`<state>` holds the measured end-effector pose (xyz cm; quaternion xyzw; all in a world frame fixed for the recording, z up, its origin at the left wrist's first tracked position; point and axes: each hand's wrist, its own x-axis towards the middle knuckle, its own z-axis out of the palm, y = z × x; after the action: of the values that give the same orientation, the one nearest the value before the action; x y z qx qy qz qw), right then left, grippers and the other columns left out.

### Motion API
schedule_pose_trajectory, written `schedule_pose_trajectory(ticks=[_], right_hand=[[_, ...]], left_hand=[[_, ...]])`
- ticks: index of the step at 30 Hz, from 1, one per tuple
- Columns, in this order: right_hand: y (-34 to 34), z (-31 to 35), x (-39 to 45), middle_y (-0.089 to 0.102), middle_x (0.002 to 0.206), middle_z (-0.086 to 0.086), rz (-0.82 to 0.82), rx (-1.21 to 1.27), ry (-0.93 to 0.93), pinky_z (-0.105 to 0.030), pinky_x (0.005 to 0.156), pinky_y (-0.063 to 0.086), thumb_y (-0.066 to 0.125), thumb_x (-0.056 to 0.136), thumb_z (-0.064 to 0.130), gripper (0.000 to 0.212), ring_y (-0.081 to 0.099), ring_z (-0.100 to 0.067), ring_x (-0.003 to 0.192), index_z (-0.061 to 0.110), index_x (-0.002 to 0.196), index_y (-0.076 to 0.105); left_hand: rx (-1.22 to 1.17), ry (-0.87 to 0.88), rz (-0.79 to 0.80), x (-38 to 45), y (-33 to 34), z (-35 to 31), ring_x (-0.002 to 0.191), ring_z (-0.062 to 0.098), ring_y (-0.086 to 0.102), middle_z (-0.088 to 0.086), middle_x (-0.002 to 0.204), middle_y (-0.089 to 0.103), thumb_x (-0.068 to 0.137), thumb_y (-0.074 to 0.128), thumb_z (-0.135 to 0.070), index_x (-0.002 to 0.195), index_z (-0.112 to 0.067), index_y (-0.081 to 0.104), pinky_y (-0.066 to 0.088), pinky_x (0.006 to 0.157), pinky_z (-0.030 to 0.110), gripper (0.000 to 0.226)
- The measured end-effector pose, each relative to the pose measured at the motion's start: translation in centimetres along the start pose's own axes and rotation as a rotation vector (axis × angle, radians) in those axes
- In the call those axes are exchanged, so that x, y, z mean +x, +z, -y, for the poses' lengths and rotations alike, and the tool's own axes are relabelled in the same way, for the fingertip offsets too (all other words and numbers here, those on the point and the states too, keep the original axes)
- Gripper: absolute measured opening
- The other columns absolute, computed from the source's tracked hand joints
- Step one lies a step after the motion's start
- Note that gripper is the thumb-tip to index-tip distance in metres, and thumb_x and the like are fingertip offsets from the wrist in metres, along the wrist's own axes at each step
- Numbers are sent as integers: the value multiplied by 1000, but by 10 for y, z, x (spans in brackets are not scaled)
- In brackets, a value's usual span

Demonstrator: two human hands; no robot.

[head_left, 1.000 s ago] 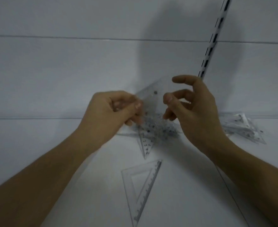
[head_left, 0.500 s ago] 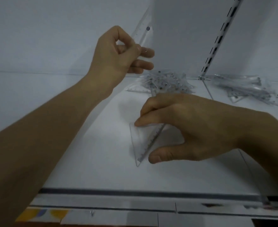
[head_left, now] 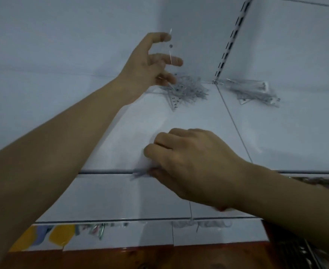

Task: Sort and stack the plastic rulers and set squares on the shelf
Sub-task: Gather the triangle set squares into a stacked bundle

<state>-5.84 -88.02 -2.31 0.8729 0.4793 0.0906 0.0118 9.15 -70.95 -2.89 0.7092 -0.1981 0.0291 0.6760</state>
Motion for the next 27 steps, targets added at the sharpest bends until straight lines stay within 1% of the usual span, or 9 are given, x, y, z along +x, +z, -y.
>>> schedule_pose_trajectory(ticks=[2,4,6,10,13,15,19,23,27], right_hand=[[0,-3,2,59,76,0,-115,45,39,-38,48,48,56,97,23,10,53,-26,60,17,95,63],[-9,-12,10,64,82,0,-205,230,132,-37,58,51,55,98,23,16,59,-21,68,16,96,69],[-21,-31,25,68,85,1,-334,467,260,-24,64,49,57,98,23,19,60,-14,72,14,96,74],[-34,-80,60,66,73,-4,-584,957,506,-29,60,50,59,98,8,11,60,-17,60,8,105,68],[-29,-108,79,66,79,-17,-689,1197,603,-34,65,55,63,97,5,23,63,-24,64,6,119,60],[-21,-117,89,68,79,-17,-714,1254,632,-35,66,56,65,96,6,26,66,-26,66,6,121,58],[-6,-123,97,72,80,-16,-750,1297,657,-36,63,57,54,103,9,15,69,-30,67,5,114,62],[-9,-134,93,71,88,-22,-955,1281,604,-37,68,58,52,102,6,18,71,-32,72,1,109,68],[-2,-132,92,76,90,-11,-1052,1113,517,-38,74,62,60,97,1,16,76,-28,81,5,106,73]], left_hand=[[-63,-51,11,0,-2,3,69,28,63,18,115,69,95,39,14,142,-14,38,49,64,34,54],[-143,-114,15,0,-3,1,67,25,57,16,112,68,91,38,16,138,-12,45,45,62,32,55],[-238,-171,-11,2,-3,-2,68,23,55,16,110,66,91,38,15,132,-8,52,45,64,32,49],[-497,-243,1,7,-10,-2,74,21,56,10,99,68,95,44,0,120,-9,63,45,72,35,32],[-646,-318,-28,10,-19,-2,59,15,37,16,110,66,92,34,4,125,-14,64,37,57,26,48],[-716,-326,-5,11,-21,-1,55,13,36,18,114,67,92,33,5,132,-11,58,36,54,25,50],[-746,-337,59,10,-21,1,77,23,56,20,123,64,89,39,2,131,-12,56,48,63,33,47],[-756,-378,84,12,-15,3,93,31,65,21,125,65,91,39,7,124,-15,52,50,78,41,42],[-802,-386,107,11,-8,3,104,37,67,29,127,62,86,29,23,129,-16,48,57,77,41,61]])
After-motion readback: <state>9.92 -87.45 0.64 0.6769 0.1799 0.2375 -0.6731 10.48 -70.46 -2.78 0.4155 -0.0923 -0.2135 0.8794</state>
